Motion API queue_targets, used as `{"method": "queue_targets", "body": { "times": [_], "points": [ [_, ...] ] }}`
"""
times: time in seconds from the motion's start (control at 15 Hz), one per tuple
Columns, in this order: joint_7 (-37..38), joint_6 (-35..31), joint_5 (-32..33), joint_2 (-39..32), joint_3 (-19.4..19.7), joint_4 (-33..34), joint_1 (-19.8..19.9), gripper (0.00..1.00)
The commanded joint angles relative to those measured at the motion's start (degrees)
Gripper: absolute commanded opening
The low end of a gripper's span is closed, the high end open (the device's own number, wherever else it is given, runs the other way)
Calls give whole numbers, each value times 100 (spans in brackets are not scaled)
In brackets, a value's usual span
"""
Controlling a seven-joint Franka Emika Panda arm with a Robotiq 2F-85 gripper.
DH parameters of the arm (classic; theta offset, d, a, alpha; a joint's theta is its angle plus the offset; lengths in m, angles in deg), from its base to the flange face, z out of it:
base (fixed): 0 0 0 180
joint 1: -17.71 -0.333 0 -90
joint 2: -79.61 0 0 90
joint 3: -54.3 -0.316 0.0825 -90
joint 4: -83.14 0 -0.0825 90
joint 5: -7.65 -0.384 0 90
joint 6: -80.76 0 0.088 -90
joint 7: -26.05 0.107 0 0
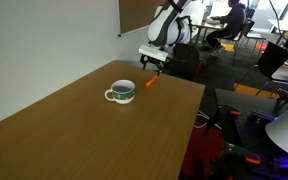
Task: Remove the highlighter from the cup then move the cup backwards and move the highlighter to the right
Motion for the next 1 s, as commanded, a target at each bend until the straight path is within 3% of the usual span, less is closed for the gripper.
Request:
{"method": "queue_targets", "body": {
  "times": [0.0,0.4,0.93],
  "points": [
    [-472,-128,98,1165,0,-1181,-260,100],
    [-797,-86,846,2482,48,-2364,-766,100],
    [-1924,708,1363,3602,-598,-2940,-859,100]
  ]
}}
